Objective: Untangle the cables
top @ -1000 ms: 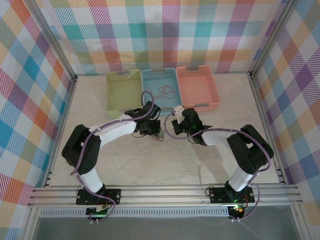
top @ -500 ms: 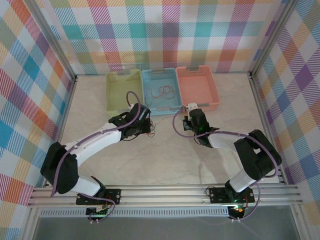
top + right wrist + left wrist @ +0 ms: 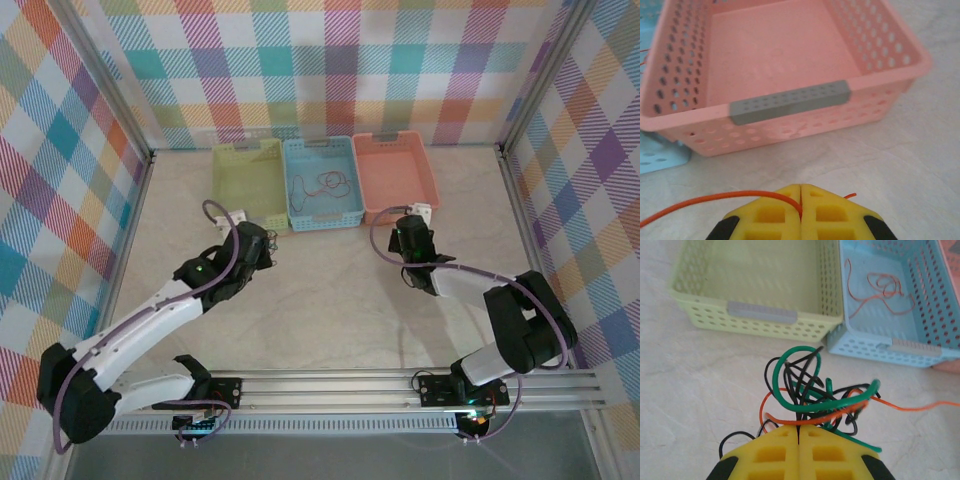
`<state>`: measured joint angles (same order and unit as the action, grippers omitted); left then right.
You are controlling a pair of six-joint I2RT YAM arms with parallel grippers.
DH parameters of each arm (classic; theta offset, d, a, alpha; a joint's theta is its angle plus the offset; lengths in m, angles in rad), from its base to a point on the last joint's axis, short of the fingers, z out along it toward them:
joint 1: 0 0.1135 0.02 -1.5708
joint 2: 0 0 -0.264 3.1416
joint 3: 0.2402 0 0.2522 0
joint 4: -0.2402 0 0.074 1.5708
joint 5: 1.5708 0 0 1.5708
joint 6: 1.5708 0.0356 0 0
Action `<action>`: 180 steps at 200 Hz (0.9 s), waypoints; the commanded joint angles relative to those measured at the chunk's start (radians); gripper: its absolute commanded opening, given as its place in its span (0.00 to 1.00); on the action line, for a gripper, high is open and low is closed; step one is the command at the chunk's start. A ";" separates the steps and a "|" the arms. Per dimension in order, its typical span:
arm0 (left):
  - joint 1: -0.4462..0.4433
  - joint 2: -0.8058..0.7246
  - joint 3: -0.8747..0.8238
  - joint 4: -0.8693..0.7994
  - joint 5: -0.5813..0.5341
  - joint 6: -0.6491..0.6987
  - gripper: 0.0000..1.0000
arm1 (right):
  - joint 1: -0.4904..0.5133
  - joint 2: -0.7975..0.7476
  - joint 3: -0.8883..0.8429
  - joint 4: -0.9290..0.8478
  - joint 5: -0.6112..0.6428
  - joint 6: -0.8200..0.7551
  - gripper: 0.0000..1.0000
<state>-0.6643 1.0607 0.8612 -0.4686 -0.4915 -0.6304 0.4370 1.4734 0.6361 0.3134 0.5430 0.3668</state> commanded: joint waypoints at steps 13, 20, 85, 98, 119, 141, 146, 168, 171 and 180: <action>0.011 -0.101 -0.049 0.021 -0.130 -0.046 0.00 | -0.050 -0.062 -0.044 -0.075 0.092 0.182 0.00; 0.011 -0.116 -0.051 0.016 -0.137 -0.048 0.00 | -0.062 -0.070 -0.049 -0.088 0.099 0.208 0.00; 0.011 -0.187 -0.064 -0.003 -0.187 -0.060 0.00 | -0.133 -0.131 -0.063 -0.280 0.248 0.466 0.00; 0.011 -0.198 -0.066 -0.007 -0.197 -0.063 0.00 | -0.143 -0.148 -0.068 -0.316 0.274 0.516 0.00; 0.011 -0.214 -0.070 -0.012 -0.215 -0.070 0.00 | -0.162 -0.168 -0.082 -0.337 0.282 0.562 0.00; 0.011 -0.235 -0.078 -0.013 -0.228 -0.073 0.00 | -0.180 -0.183 -0.095 -0.350 0.285 0.590 0.00; 0.011 -0.239 -0.078 -0.013 -0.228 -0.074 0.00 | -0.182 -0.186 -0.098 -0.351 0.286 0.592 0.00; 0.011 -0.248 -0.080 -0.016 -0.237 -0.075 0.00 | -0.188 -0.195 -0.105 -0.352 0.288 0.602 0.00; 0.012 -0.248 -0.080 -0.017 -0.238 -0.078 0.00 | -0.188 -0.196 -0.106 -0.350 0.288 0.603 0.00; 0.011 -0.248 -0.083 -0.016 -0.235 -0.078 0.00 | -0.192 -0.197 -0.108 -0.343 0.287 0.593 0.00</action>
<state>-0.6643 0.8314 0.7925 -0.4725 -0.6613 -0.6926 0.2626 1.3006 0.5430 -0.0113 0.7826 0.9237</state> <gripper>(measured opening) 0.057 0.068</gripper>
